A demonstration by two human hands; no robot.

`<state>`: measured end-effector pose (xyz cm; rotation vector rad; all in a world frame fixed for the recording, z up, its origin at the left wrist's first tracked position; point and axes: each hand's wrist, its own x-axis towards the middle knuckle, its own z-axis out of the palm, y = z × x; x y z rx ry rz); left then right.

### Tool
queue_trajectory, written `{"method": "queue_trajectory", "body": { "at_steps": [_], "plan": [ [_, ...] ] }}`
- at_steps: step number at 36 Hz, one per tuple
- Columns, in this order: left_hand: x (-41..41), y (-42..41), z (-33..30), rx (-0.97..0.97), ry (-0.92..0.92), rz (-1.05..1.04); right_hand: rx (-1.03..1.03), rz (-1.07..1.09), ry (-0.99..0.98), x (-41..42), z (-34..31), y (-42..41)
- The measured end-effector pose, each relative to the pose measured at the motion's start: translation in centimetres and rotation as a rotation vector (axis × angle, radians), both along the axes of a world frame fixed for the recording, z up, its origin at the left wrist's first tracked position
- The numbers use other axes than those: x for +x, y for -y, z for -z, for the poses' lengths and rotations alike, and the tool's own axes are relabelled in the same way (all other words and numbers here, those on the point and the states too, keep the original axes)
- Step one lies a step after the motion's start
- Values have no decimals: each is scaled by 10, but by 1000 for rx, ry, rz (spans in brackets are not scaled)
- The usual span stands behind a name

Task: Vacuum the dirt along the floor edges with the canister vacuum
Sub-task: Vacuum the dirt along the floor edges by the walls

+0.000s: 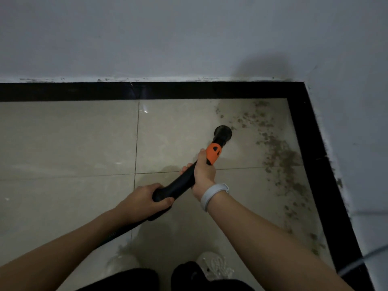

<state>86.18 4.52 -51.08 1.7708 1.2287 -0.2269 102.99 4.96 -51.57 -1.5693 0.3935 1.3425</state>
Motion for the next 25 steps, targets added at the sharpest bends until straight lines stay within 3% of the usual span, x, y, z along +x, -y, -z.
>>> {"method": "queue_trajectory", "body": {
  "at_steps": [10, 15, 25],
  "plan": [
    [19, 15, 24, -36, 62, 141, 0, 126, 91, 17, 13, 39],
    [11, 27, 33, -37, 27, 254, 60, 182, 39, 9, 22, 69],
    [-62, 0, 35, -45, 2, 124, 46, 177, -83, -62, 17, 53]
  ]
}}
